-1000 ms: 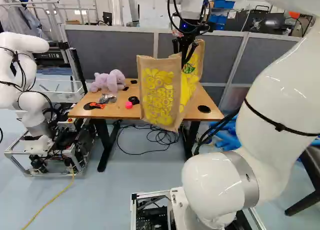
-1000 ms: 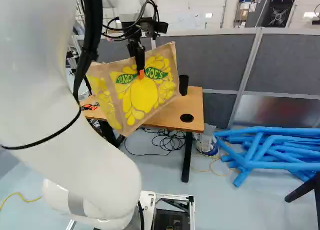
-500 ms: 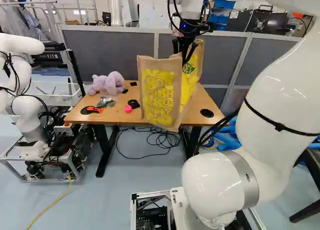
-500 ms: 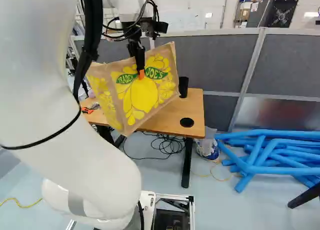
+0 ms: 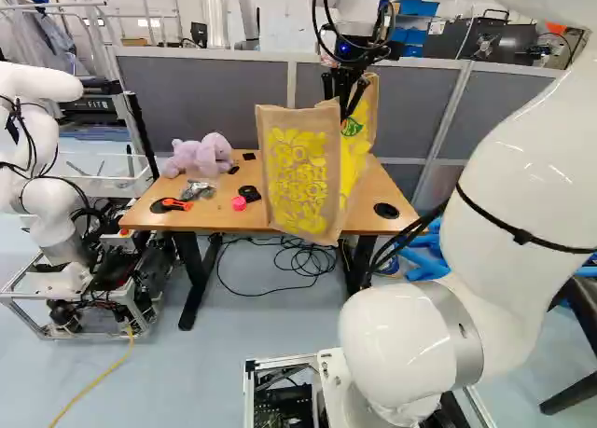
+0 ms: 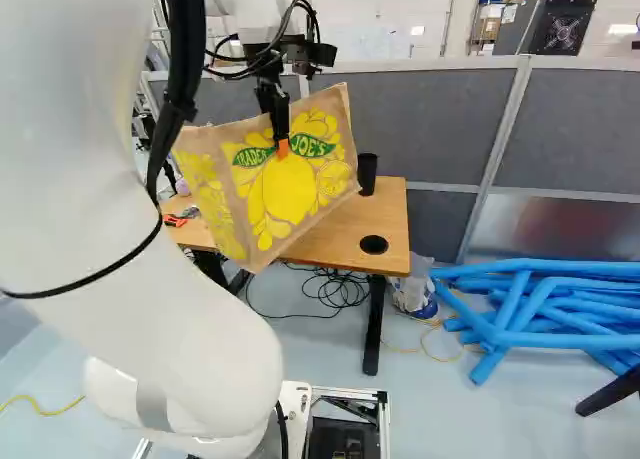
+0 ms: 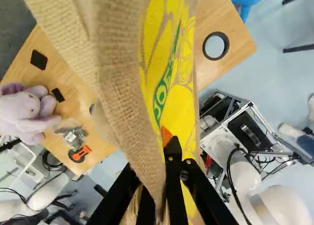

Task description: Pick up the bag on the ground and place it on the table

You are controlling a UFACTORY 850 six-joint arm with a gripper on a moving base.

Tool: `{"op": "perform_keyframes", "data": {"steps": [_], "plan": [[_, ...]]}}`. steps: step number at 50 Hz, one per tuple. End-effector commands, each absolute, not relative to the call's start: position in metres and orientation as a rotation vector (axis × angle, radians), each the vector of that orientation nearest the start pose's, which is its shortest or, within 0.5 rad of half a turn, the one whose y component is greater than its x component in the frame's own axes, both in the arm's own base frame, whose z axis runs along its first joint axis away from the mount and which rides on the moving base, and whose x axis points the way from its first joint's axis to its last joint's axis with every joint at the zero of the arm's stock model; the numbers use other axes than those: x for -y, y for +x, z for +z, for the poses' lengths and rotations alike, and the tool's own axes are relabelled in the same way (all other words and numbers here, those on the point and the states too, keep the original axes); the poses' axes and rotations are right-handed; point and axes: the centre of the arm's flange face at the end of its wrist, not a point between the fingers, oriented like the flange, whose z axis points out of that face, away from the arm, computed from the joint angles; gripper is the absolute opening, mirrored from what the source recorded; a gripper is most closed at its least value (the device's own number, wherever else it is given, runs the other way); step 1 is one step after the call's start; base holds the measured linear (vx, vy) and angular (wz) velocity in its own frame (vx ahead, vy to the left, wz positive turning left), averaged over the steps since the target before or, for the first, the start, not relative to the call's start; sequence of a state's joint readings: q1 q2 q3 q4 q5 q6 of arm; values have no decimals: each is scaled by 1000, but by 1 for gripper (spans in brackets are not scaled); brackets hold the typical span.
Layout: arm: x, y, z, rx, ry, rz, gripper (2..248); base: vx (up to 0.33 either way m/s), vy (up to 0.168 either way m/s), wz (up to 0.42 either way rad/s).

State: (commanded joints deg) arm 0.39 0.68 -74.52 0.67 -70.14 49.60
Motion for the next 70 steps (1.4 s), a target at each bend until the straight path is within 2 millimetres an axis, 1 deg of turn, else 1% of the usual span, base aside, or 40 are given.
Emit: {"op": "perform_keyframes", "data": {"steps": [34, 70], "plan": [[-4, 453, 701, -1762, -2526, -101, 22, 0, 0, 0], [-4, 453, 701, -2198, -2142, -82, 22, 0, 0, 0]]}}
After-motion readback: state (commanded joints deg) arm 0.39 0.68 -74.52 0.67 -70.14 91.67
